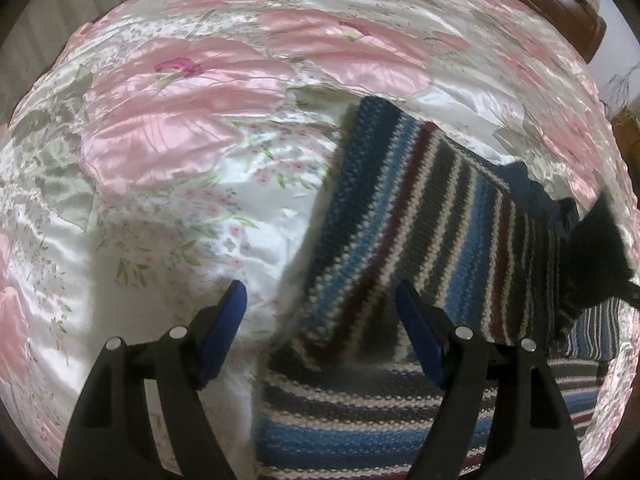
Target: Fold small clothes
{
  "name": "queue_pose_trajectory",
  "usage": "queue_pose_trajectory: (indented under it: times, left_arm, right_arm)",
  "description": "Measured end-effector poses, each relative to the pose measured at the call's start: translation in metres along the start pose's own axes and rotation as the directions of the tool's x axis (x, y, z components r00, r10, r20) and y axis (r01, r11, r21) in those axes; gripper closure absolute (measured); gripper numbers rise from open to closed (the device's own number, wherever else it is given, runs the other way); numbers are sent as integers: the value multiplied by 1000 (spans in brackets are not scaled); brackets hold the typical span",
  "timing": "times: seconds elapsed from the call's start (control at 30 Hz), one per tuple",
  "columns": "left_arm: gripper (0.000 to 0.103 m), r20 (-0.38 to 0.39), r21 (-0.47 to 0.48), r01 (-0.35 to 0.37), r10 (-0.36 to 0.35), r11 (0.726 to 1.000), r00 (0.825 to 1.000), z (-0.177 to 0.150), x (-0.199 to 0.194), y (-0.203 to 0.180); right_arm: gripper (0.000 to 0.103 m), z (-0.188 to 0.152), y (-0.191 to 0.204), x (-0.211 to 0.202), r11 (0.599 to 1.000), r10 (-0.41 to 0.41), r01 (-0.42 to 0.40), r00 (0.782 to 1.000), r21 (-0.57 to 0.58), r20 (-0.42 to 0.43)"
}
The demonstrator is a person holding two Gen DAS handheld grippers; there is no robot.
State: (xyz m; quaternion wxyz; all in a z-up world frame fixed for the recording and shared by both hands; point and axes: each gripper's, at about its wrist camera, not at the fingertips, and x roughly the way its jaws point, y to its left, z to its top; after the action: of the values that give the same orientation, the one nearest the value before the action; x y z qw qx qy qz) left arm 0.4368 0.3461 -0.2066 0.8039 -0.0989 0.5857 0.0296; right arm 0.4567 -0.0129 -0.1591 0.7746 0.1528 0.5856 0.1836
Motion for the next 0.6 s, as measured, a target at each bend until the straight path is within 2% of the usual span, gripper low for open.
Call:
queue_pose_trajectory:
  times: [0.07,0.2,0.27,0.3,0.37,0.43,0.5,0.57,0.6]
  left_arm:
    - [26,6,10,-10,10,1000,1000,-2,0,-6]
    - [26,16,31,-22,21,999,1000,-7,1,-19]
    - [26,16,41,-26,25,999,1000,-10,2,-25]
    - [26,17,47,-30,29,998,999,-12,2,-27]
    - [23,29,72,-53,51,996,998,-16,3,-32]
    - [22,34,95,-73,70,993,997,-18,4,-36]
    - [21,34,103,-84,81,991,996,-20,6,-37]
    - [21,37,108,-88,84,990,996,-22,6,-38]
    - [20,38,111,-88,84,990,996,-22,7,-38]
  right_arm:
    - [91,-8,-26,-21,999,-35,34,999,28,29]
    - [68,-26,-80,-33,989,-122,120,992,85,23]
    - [61,-34,-105,-29,982,-135,134,991,132,0]
    - [49,-38,-119,-27,979,-116,116,993,168,-10]
    - [39,-46,-136,-24,975,-51,50,999,218,-2]
    - [37,-45,-148,-20,966,5,-8,1000,258,14]
    - [32,-42,-155,-17,954,54,-57,998,293,20]
    - [32,-36,-157,-10,938,113,-114,993,328,23]
    - [43,-35,-157,-7,935,121,-120,992,333,16]
